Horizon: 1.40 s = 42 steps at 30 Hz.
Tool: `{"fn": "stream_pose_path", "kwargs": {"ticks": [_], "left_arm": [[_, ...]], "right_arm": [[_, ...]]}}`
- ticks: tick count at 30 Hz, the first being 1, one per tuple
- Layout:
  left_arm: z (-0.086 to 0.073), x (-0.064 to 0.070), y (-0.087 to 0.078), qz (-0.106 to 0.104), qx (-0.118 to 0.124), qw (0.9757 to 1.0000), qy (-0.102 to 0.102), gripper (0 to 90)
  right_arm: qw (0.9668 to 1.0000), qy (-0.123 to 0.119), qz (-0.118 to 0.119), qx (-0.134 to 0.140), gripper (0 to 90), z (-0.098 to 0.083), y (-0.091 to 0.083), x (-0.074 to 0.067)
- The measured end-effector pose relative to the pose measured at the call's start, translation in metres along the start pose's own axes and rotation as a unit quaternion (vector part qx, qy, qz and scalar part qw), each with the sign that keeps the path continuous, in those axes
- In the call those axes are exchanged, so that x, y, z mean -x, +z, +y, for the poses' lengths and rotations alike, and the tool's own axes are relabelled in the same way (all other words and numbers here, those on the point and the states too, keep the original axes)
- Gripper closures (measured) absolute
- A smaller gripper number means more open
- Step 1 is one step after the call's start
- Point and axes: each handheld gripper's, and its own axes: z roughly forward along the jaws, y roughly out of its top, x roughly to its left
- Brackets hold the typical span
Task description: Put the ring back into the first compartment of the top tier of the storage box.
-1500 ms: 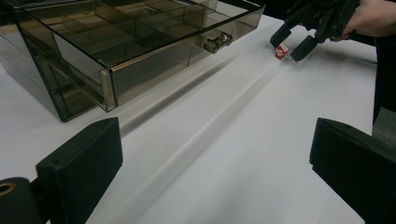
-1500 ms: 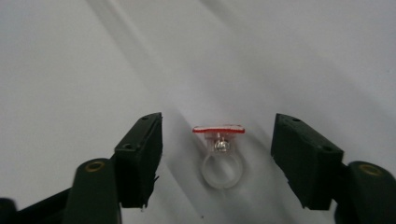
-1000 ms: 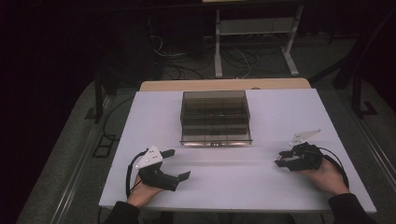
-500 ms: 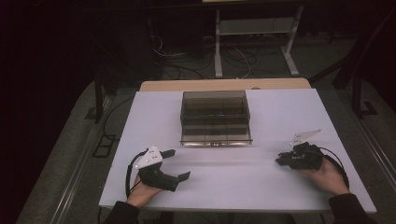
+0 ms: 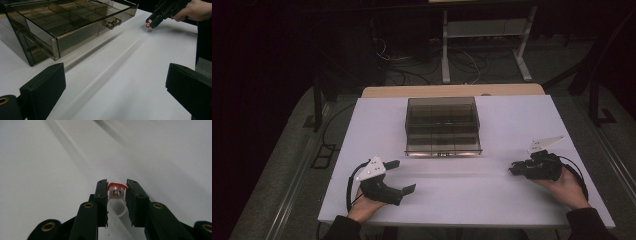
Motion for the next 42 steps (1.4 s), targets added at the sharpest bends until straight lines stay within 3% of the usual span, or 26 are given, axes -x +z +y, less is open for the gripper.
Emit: {"fn": "stream_pose_path", "kwargs": {"ticks": [16, 25, 42], "left_arm": [[0.001, 0.0, 0.003, -0.001, 0.0, 1.0, 0.003, 2.1], [0.0, 0.0, 0.002, -0.001, -0.002, 1.0, 0.004, 2.1], [0.0, 0.0, 0.001, -0.002, 0.001, 1.0, 0.002, 2.1]], "right_arm": [[0.9994, -0.003, 0.026, 0.021, 71.2, 0.021, -0.022, -0.006], [0.9993, -0.015, 0.026, 0.023, 71.1, 0.039, -0.032, -0.01], [0.9991, -0.024, 0.03, 0.017, 71.1, 0.06, -0.035, -0.012]]}}
